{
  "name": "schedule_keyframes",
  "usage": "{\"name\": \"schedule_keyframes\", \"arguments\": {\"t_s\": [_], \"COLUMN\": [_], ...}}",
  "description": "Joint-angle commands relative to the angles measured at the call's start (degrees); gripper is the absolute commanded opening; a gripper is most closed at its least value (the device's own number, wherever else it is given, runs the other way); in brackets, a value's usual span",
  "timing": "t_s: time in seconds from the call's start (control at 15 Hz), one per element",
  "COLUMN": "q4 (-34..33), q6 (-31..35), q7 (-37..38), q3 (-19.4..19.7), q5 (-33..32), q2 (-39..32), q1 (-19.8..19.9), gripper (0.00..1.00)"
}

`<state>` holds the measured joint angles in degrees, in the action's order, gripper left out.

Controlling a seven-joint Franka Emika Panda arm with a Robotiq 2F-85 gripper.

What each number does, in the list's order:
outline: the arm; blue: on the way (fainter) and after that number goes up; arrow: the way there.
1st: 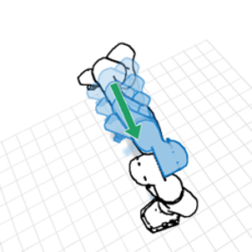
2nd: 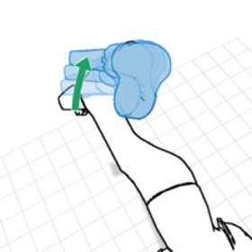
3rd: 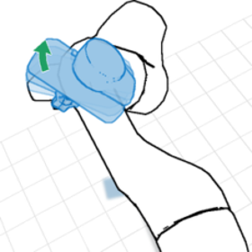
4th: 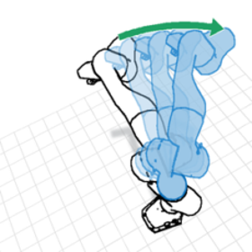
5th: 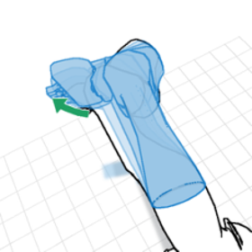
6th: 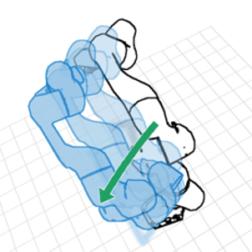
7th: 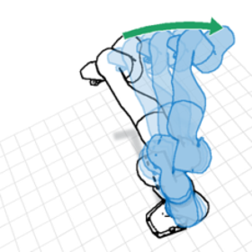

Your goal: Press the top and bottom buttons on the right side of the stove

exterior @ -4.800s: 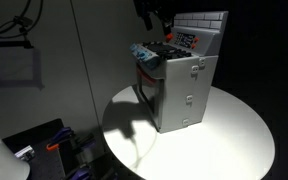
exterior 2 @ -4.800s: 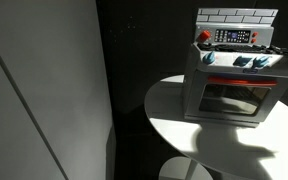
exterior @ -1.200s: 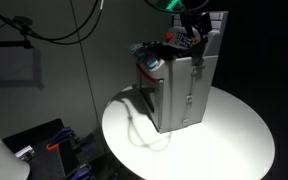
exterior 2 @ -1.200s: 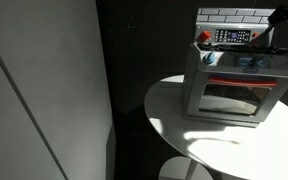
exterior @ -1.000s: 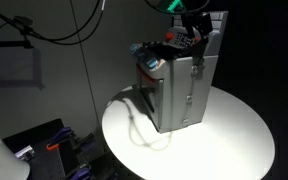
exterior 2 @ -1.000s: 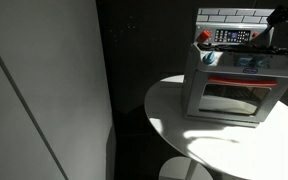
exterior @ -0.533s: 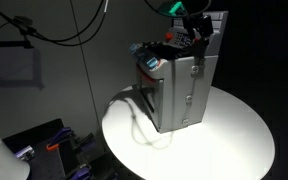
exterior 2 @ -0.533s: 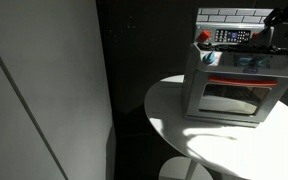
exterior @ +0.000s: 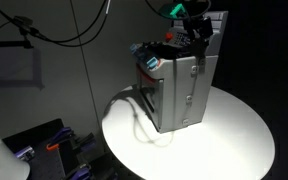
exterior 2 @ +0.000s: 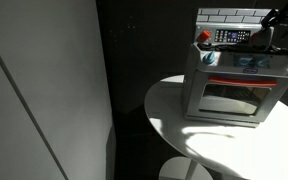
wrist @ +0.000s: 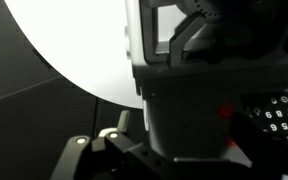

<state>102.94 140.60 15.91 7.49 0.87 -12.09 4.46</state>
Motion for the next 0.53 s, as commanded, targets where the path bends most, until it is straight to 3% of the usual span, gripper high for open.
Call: {"name": "schedule_keyframes", "arguments": {"t_s": [0.0, 0.47], "q4": [-2.9, -4.5], "q6": [-1.5, -1.3], "q7": [0.9, 0.9], "q3": [-0.2, -0.1], "q5": [0.5, 0.3], "q2": [-1.4, -2.6], "q1": [0.1, 0.0], "gripper": [1.00, 1.00]}}
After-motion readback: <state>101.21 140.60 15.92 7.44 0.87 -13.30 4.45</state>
